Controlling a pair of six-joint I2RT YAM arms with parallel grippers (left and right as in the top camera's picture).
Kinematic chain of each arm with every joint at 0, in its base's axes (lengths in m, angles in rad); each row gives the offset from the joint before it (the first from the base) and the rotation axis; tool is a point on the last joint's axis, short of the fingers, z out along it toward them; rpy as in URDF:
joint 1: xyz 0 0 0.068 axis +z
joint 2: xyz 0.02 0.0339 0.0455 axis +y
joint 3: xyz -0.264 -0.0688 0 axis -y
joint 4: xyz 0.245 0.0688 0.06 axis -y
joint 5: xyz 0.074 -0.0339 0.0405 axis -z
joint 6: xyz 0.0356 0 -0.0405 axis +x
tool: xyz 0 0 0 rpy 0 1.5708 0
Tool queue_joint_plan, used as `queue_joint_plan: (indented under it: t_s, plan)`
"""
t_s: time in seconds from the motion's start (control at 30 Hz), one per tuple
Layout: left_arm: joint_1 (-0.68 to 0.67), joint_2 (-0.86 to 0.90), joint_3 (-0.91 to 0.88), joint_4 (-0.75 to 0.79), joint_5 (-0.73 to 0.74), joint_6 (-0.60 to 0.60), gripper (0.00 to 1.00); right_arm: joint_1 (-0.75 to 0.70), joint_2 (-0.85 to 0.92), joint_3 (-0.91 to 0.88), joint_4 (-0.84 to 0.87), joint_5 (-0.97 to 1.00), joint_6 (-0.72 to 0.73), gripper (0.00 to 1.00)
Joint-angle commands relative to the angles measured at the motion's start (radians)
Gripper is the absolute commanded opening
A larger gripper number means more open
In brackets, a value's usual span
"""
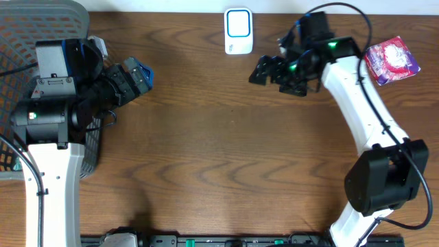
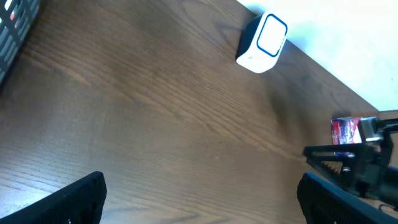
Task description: Scan the item barcode
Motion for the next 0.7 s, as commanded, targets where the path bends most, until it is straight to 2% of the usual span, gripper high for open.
queue_joint_plan:
  t_s: [0.0, 0.57, 0.67]
  plan:
    - [0.004, 0.0, 0.009, -0.002, -0.005, 0.01, 0.98, 0.057, 0.001, -0.002, -0.005, 0.183, -0.026, 0.99]
    - [0.005, 0.0, 0.009, 0.013, -0.005, 0.008, 0.98, 0.095, 0.001, -0.002, -0.001, 0.23, -0.026, 0.99]
    - [0.004, 0.0, 0.009, -0.003, 0.025, -0.05, 0.98, 0.095, 0.001, -0.002, -0.001, 0.23, -0.026, 0.99]
